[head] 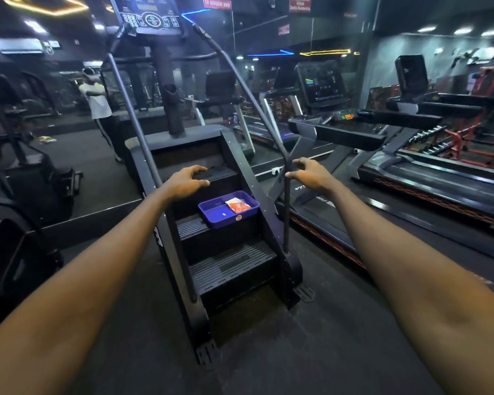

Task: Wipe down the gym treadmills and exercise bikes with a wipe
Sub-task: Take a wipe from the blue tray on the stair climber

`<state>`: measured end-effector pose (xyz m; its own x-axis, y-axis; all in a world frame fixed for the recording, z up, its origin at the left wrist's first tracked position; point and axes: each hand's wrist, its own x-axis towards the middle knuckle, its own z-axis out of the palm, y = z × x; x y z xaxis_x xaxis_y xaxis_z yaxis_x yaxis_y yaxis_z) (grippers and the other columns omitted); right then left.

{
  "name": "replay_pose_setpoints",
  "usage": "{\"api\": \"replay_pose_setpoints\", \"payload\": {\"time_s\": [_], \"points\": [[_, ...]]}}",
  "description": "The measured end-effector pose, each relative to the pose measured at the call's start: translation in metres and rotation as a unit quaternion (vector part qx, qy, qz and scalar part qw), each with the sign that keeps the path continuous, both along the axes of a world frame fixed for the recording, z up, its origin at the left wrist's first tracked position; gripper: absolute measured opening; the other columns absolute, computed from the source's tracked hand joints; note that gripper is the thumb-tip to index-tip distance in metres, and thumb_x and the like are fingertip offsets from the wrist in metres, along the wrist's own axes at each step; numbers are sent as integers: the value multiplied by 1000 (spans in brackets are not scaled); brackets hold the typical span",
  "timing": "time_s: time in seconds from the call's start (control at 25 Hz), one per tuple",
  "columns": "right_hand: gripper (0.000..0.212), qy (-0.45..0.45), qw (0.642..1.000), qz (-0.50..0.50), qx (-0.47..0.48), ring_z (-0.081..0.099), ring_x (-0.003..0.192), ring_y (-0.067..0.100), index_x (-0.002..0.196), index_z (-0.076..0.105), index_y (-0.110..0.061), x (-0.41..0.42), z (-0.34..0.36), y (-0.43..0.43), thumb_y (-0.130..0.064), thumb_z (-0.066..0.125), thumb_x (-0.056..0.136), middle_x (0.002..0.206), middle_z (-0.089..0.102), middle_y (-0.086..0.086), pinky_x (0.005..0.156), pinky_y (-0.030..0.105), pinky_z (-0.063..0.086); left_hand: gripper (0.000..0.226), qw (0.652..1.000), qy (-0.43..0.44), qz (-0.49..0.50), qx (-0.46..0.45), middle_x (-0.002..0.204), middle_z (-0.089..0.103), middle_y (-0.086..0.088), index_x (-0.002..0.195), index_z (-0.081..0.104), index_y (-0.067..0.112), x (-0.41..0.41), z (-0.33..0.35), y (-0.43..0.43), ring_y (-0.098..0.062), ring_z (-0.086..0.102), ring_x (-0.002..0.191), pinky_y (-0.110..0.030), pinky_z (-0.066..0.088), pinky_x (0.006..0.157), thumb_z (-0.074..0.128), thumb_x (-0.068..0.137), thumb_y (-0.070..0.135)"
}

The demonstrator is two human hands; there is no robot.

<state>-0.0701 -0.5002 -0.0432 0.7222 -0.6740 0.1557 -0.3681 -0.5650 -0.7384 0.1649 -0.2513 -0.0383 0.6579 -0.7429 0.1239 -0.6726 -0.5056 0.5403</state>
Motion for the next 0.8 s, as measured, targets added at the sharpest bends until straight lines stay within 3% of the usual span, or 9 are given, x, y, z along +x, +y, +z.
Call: {"api": "replay_pose_setpoints", "payload": {"time_s": [0.16, 0.36, 0.56, 0.72, 0.8], "points": [[70, 2, 1000, 6, -9, 53, 127, 21, 139, 51, -15, 68, -8, -62, -41, 70, 77, 137, 57, 4, 109, 35, 40, 53, 1000, 0, -8, -19, 143, 52, -4, 140, 50, 27, 60, -12, -59, -20, 49, 131, -39, 36, 113, 66, 90, 36], [63, 3, 1000, 16, -14, 53, 123, 18, 141, 49, -15, 161, 0, -133, -35, 70, 85, 140, 54, 3, 91, 26, 42, 53, 999, 21, 3, -38, 143, 52, -6, 140, 49, 25, 146, -17, -129, -20, 48, 131, -38, 39, 110, 66, 90, 33], [63, 8, 999, 35, -2, 51, 128, 18, 141, 51, -15, 244, -16, -205, -36, 71, 84, 141, 55, 4, 106, 29, 38, 53, 999, 33, 15, -37, 142, 52, -7, 140, 49, 20, 217, -28, -192, -21, 49, 131, -38, 41, 109, 66, 91, 30], [61, 20, 997, 72, 8, 49, 131, 17, 141, 50, -12, 317, -43, -262, -32, 70, 86, 143, 52, 4, 107, 26, 36, 52, 998, 42, 37, -12, 142, 53, -6, 140, 50, 20, 275, -52, -245, -21, 50, 130, -36, 38, 111, 66, 92, 31], [57, 17, 996, 90, 20, 51, 128, 15, 139, 52, -12, 353, -53, -291, -29, 69, 87, 141, 55, 3, 101, 21, 36, 53, 998, 44, 49, -2, 140, 55, -6, 141, 50, 20, 301, -64, -271, -20, 51, 129, -32, 37, 108, 65, 92, 32]]}}
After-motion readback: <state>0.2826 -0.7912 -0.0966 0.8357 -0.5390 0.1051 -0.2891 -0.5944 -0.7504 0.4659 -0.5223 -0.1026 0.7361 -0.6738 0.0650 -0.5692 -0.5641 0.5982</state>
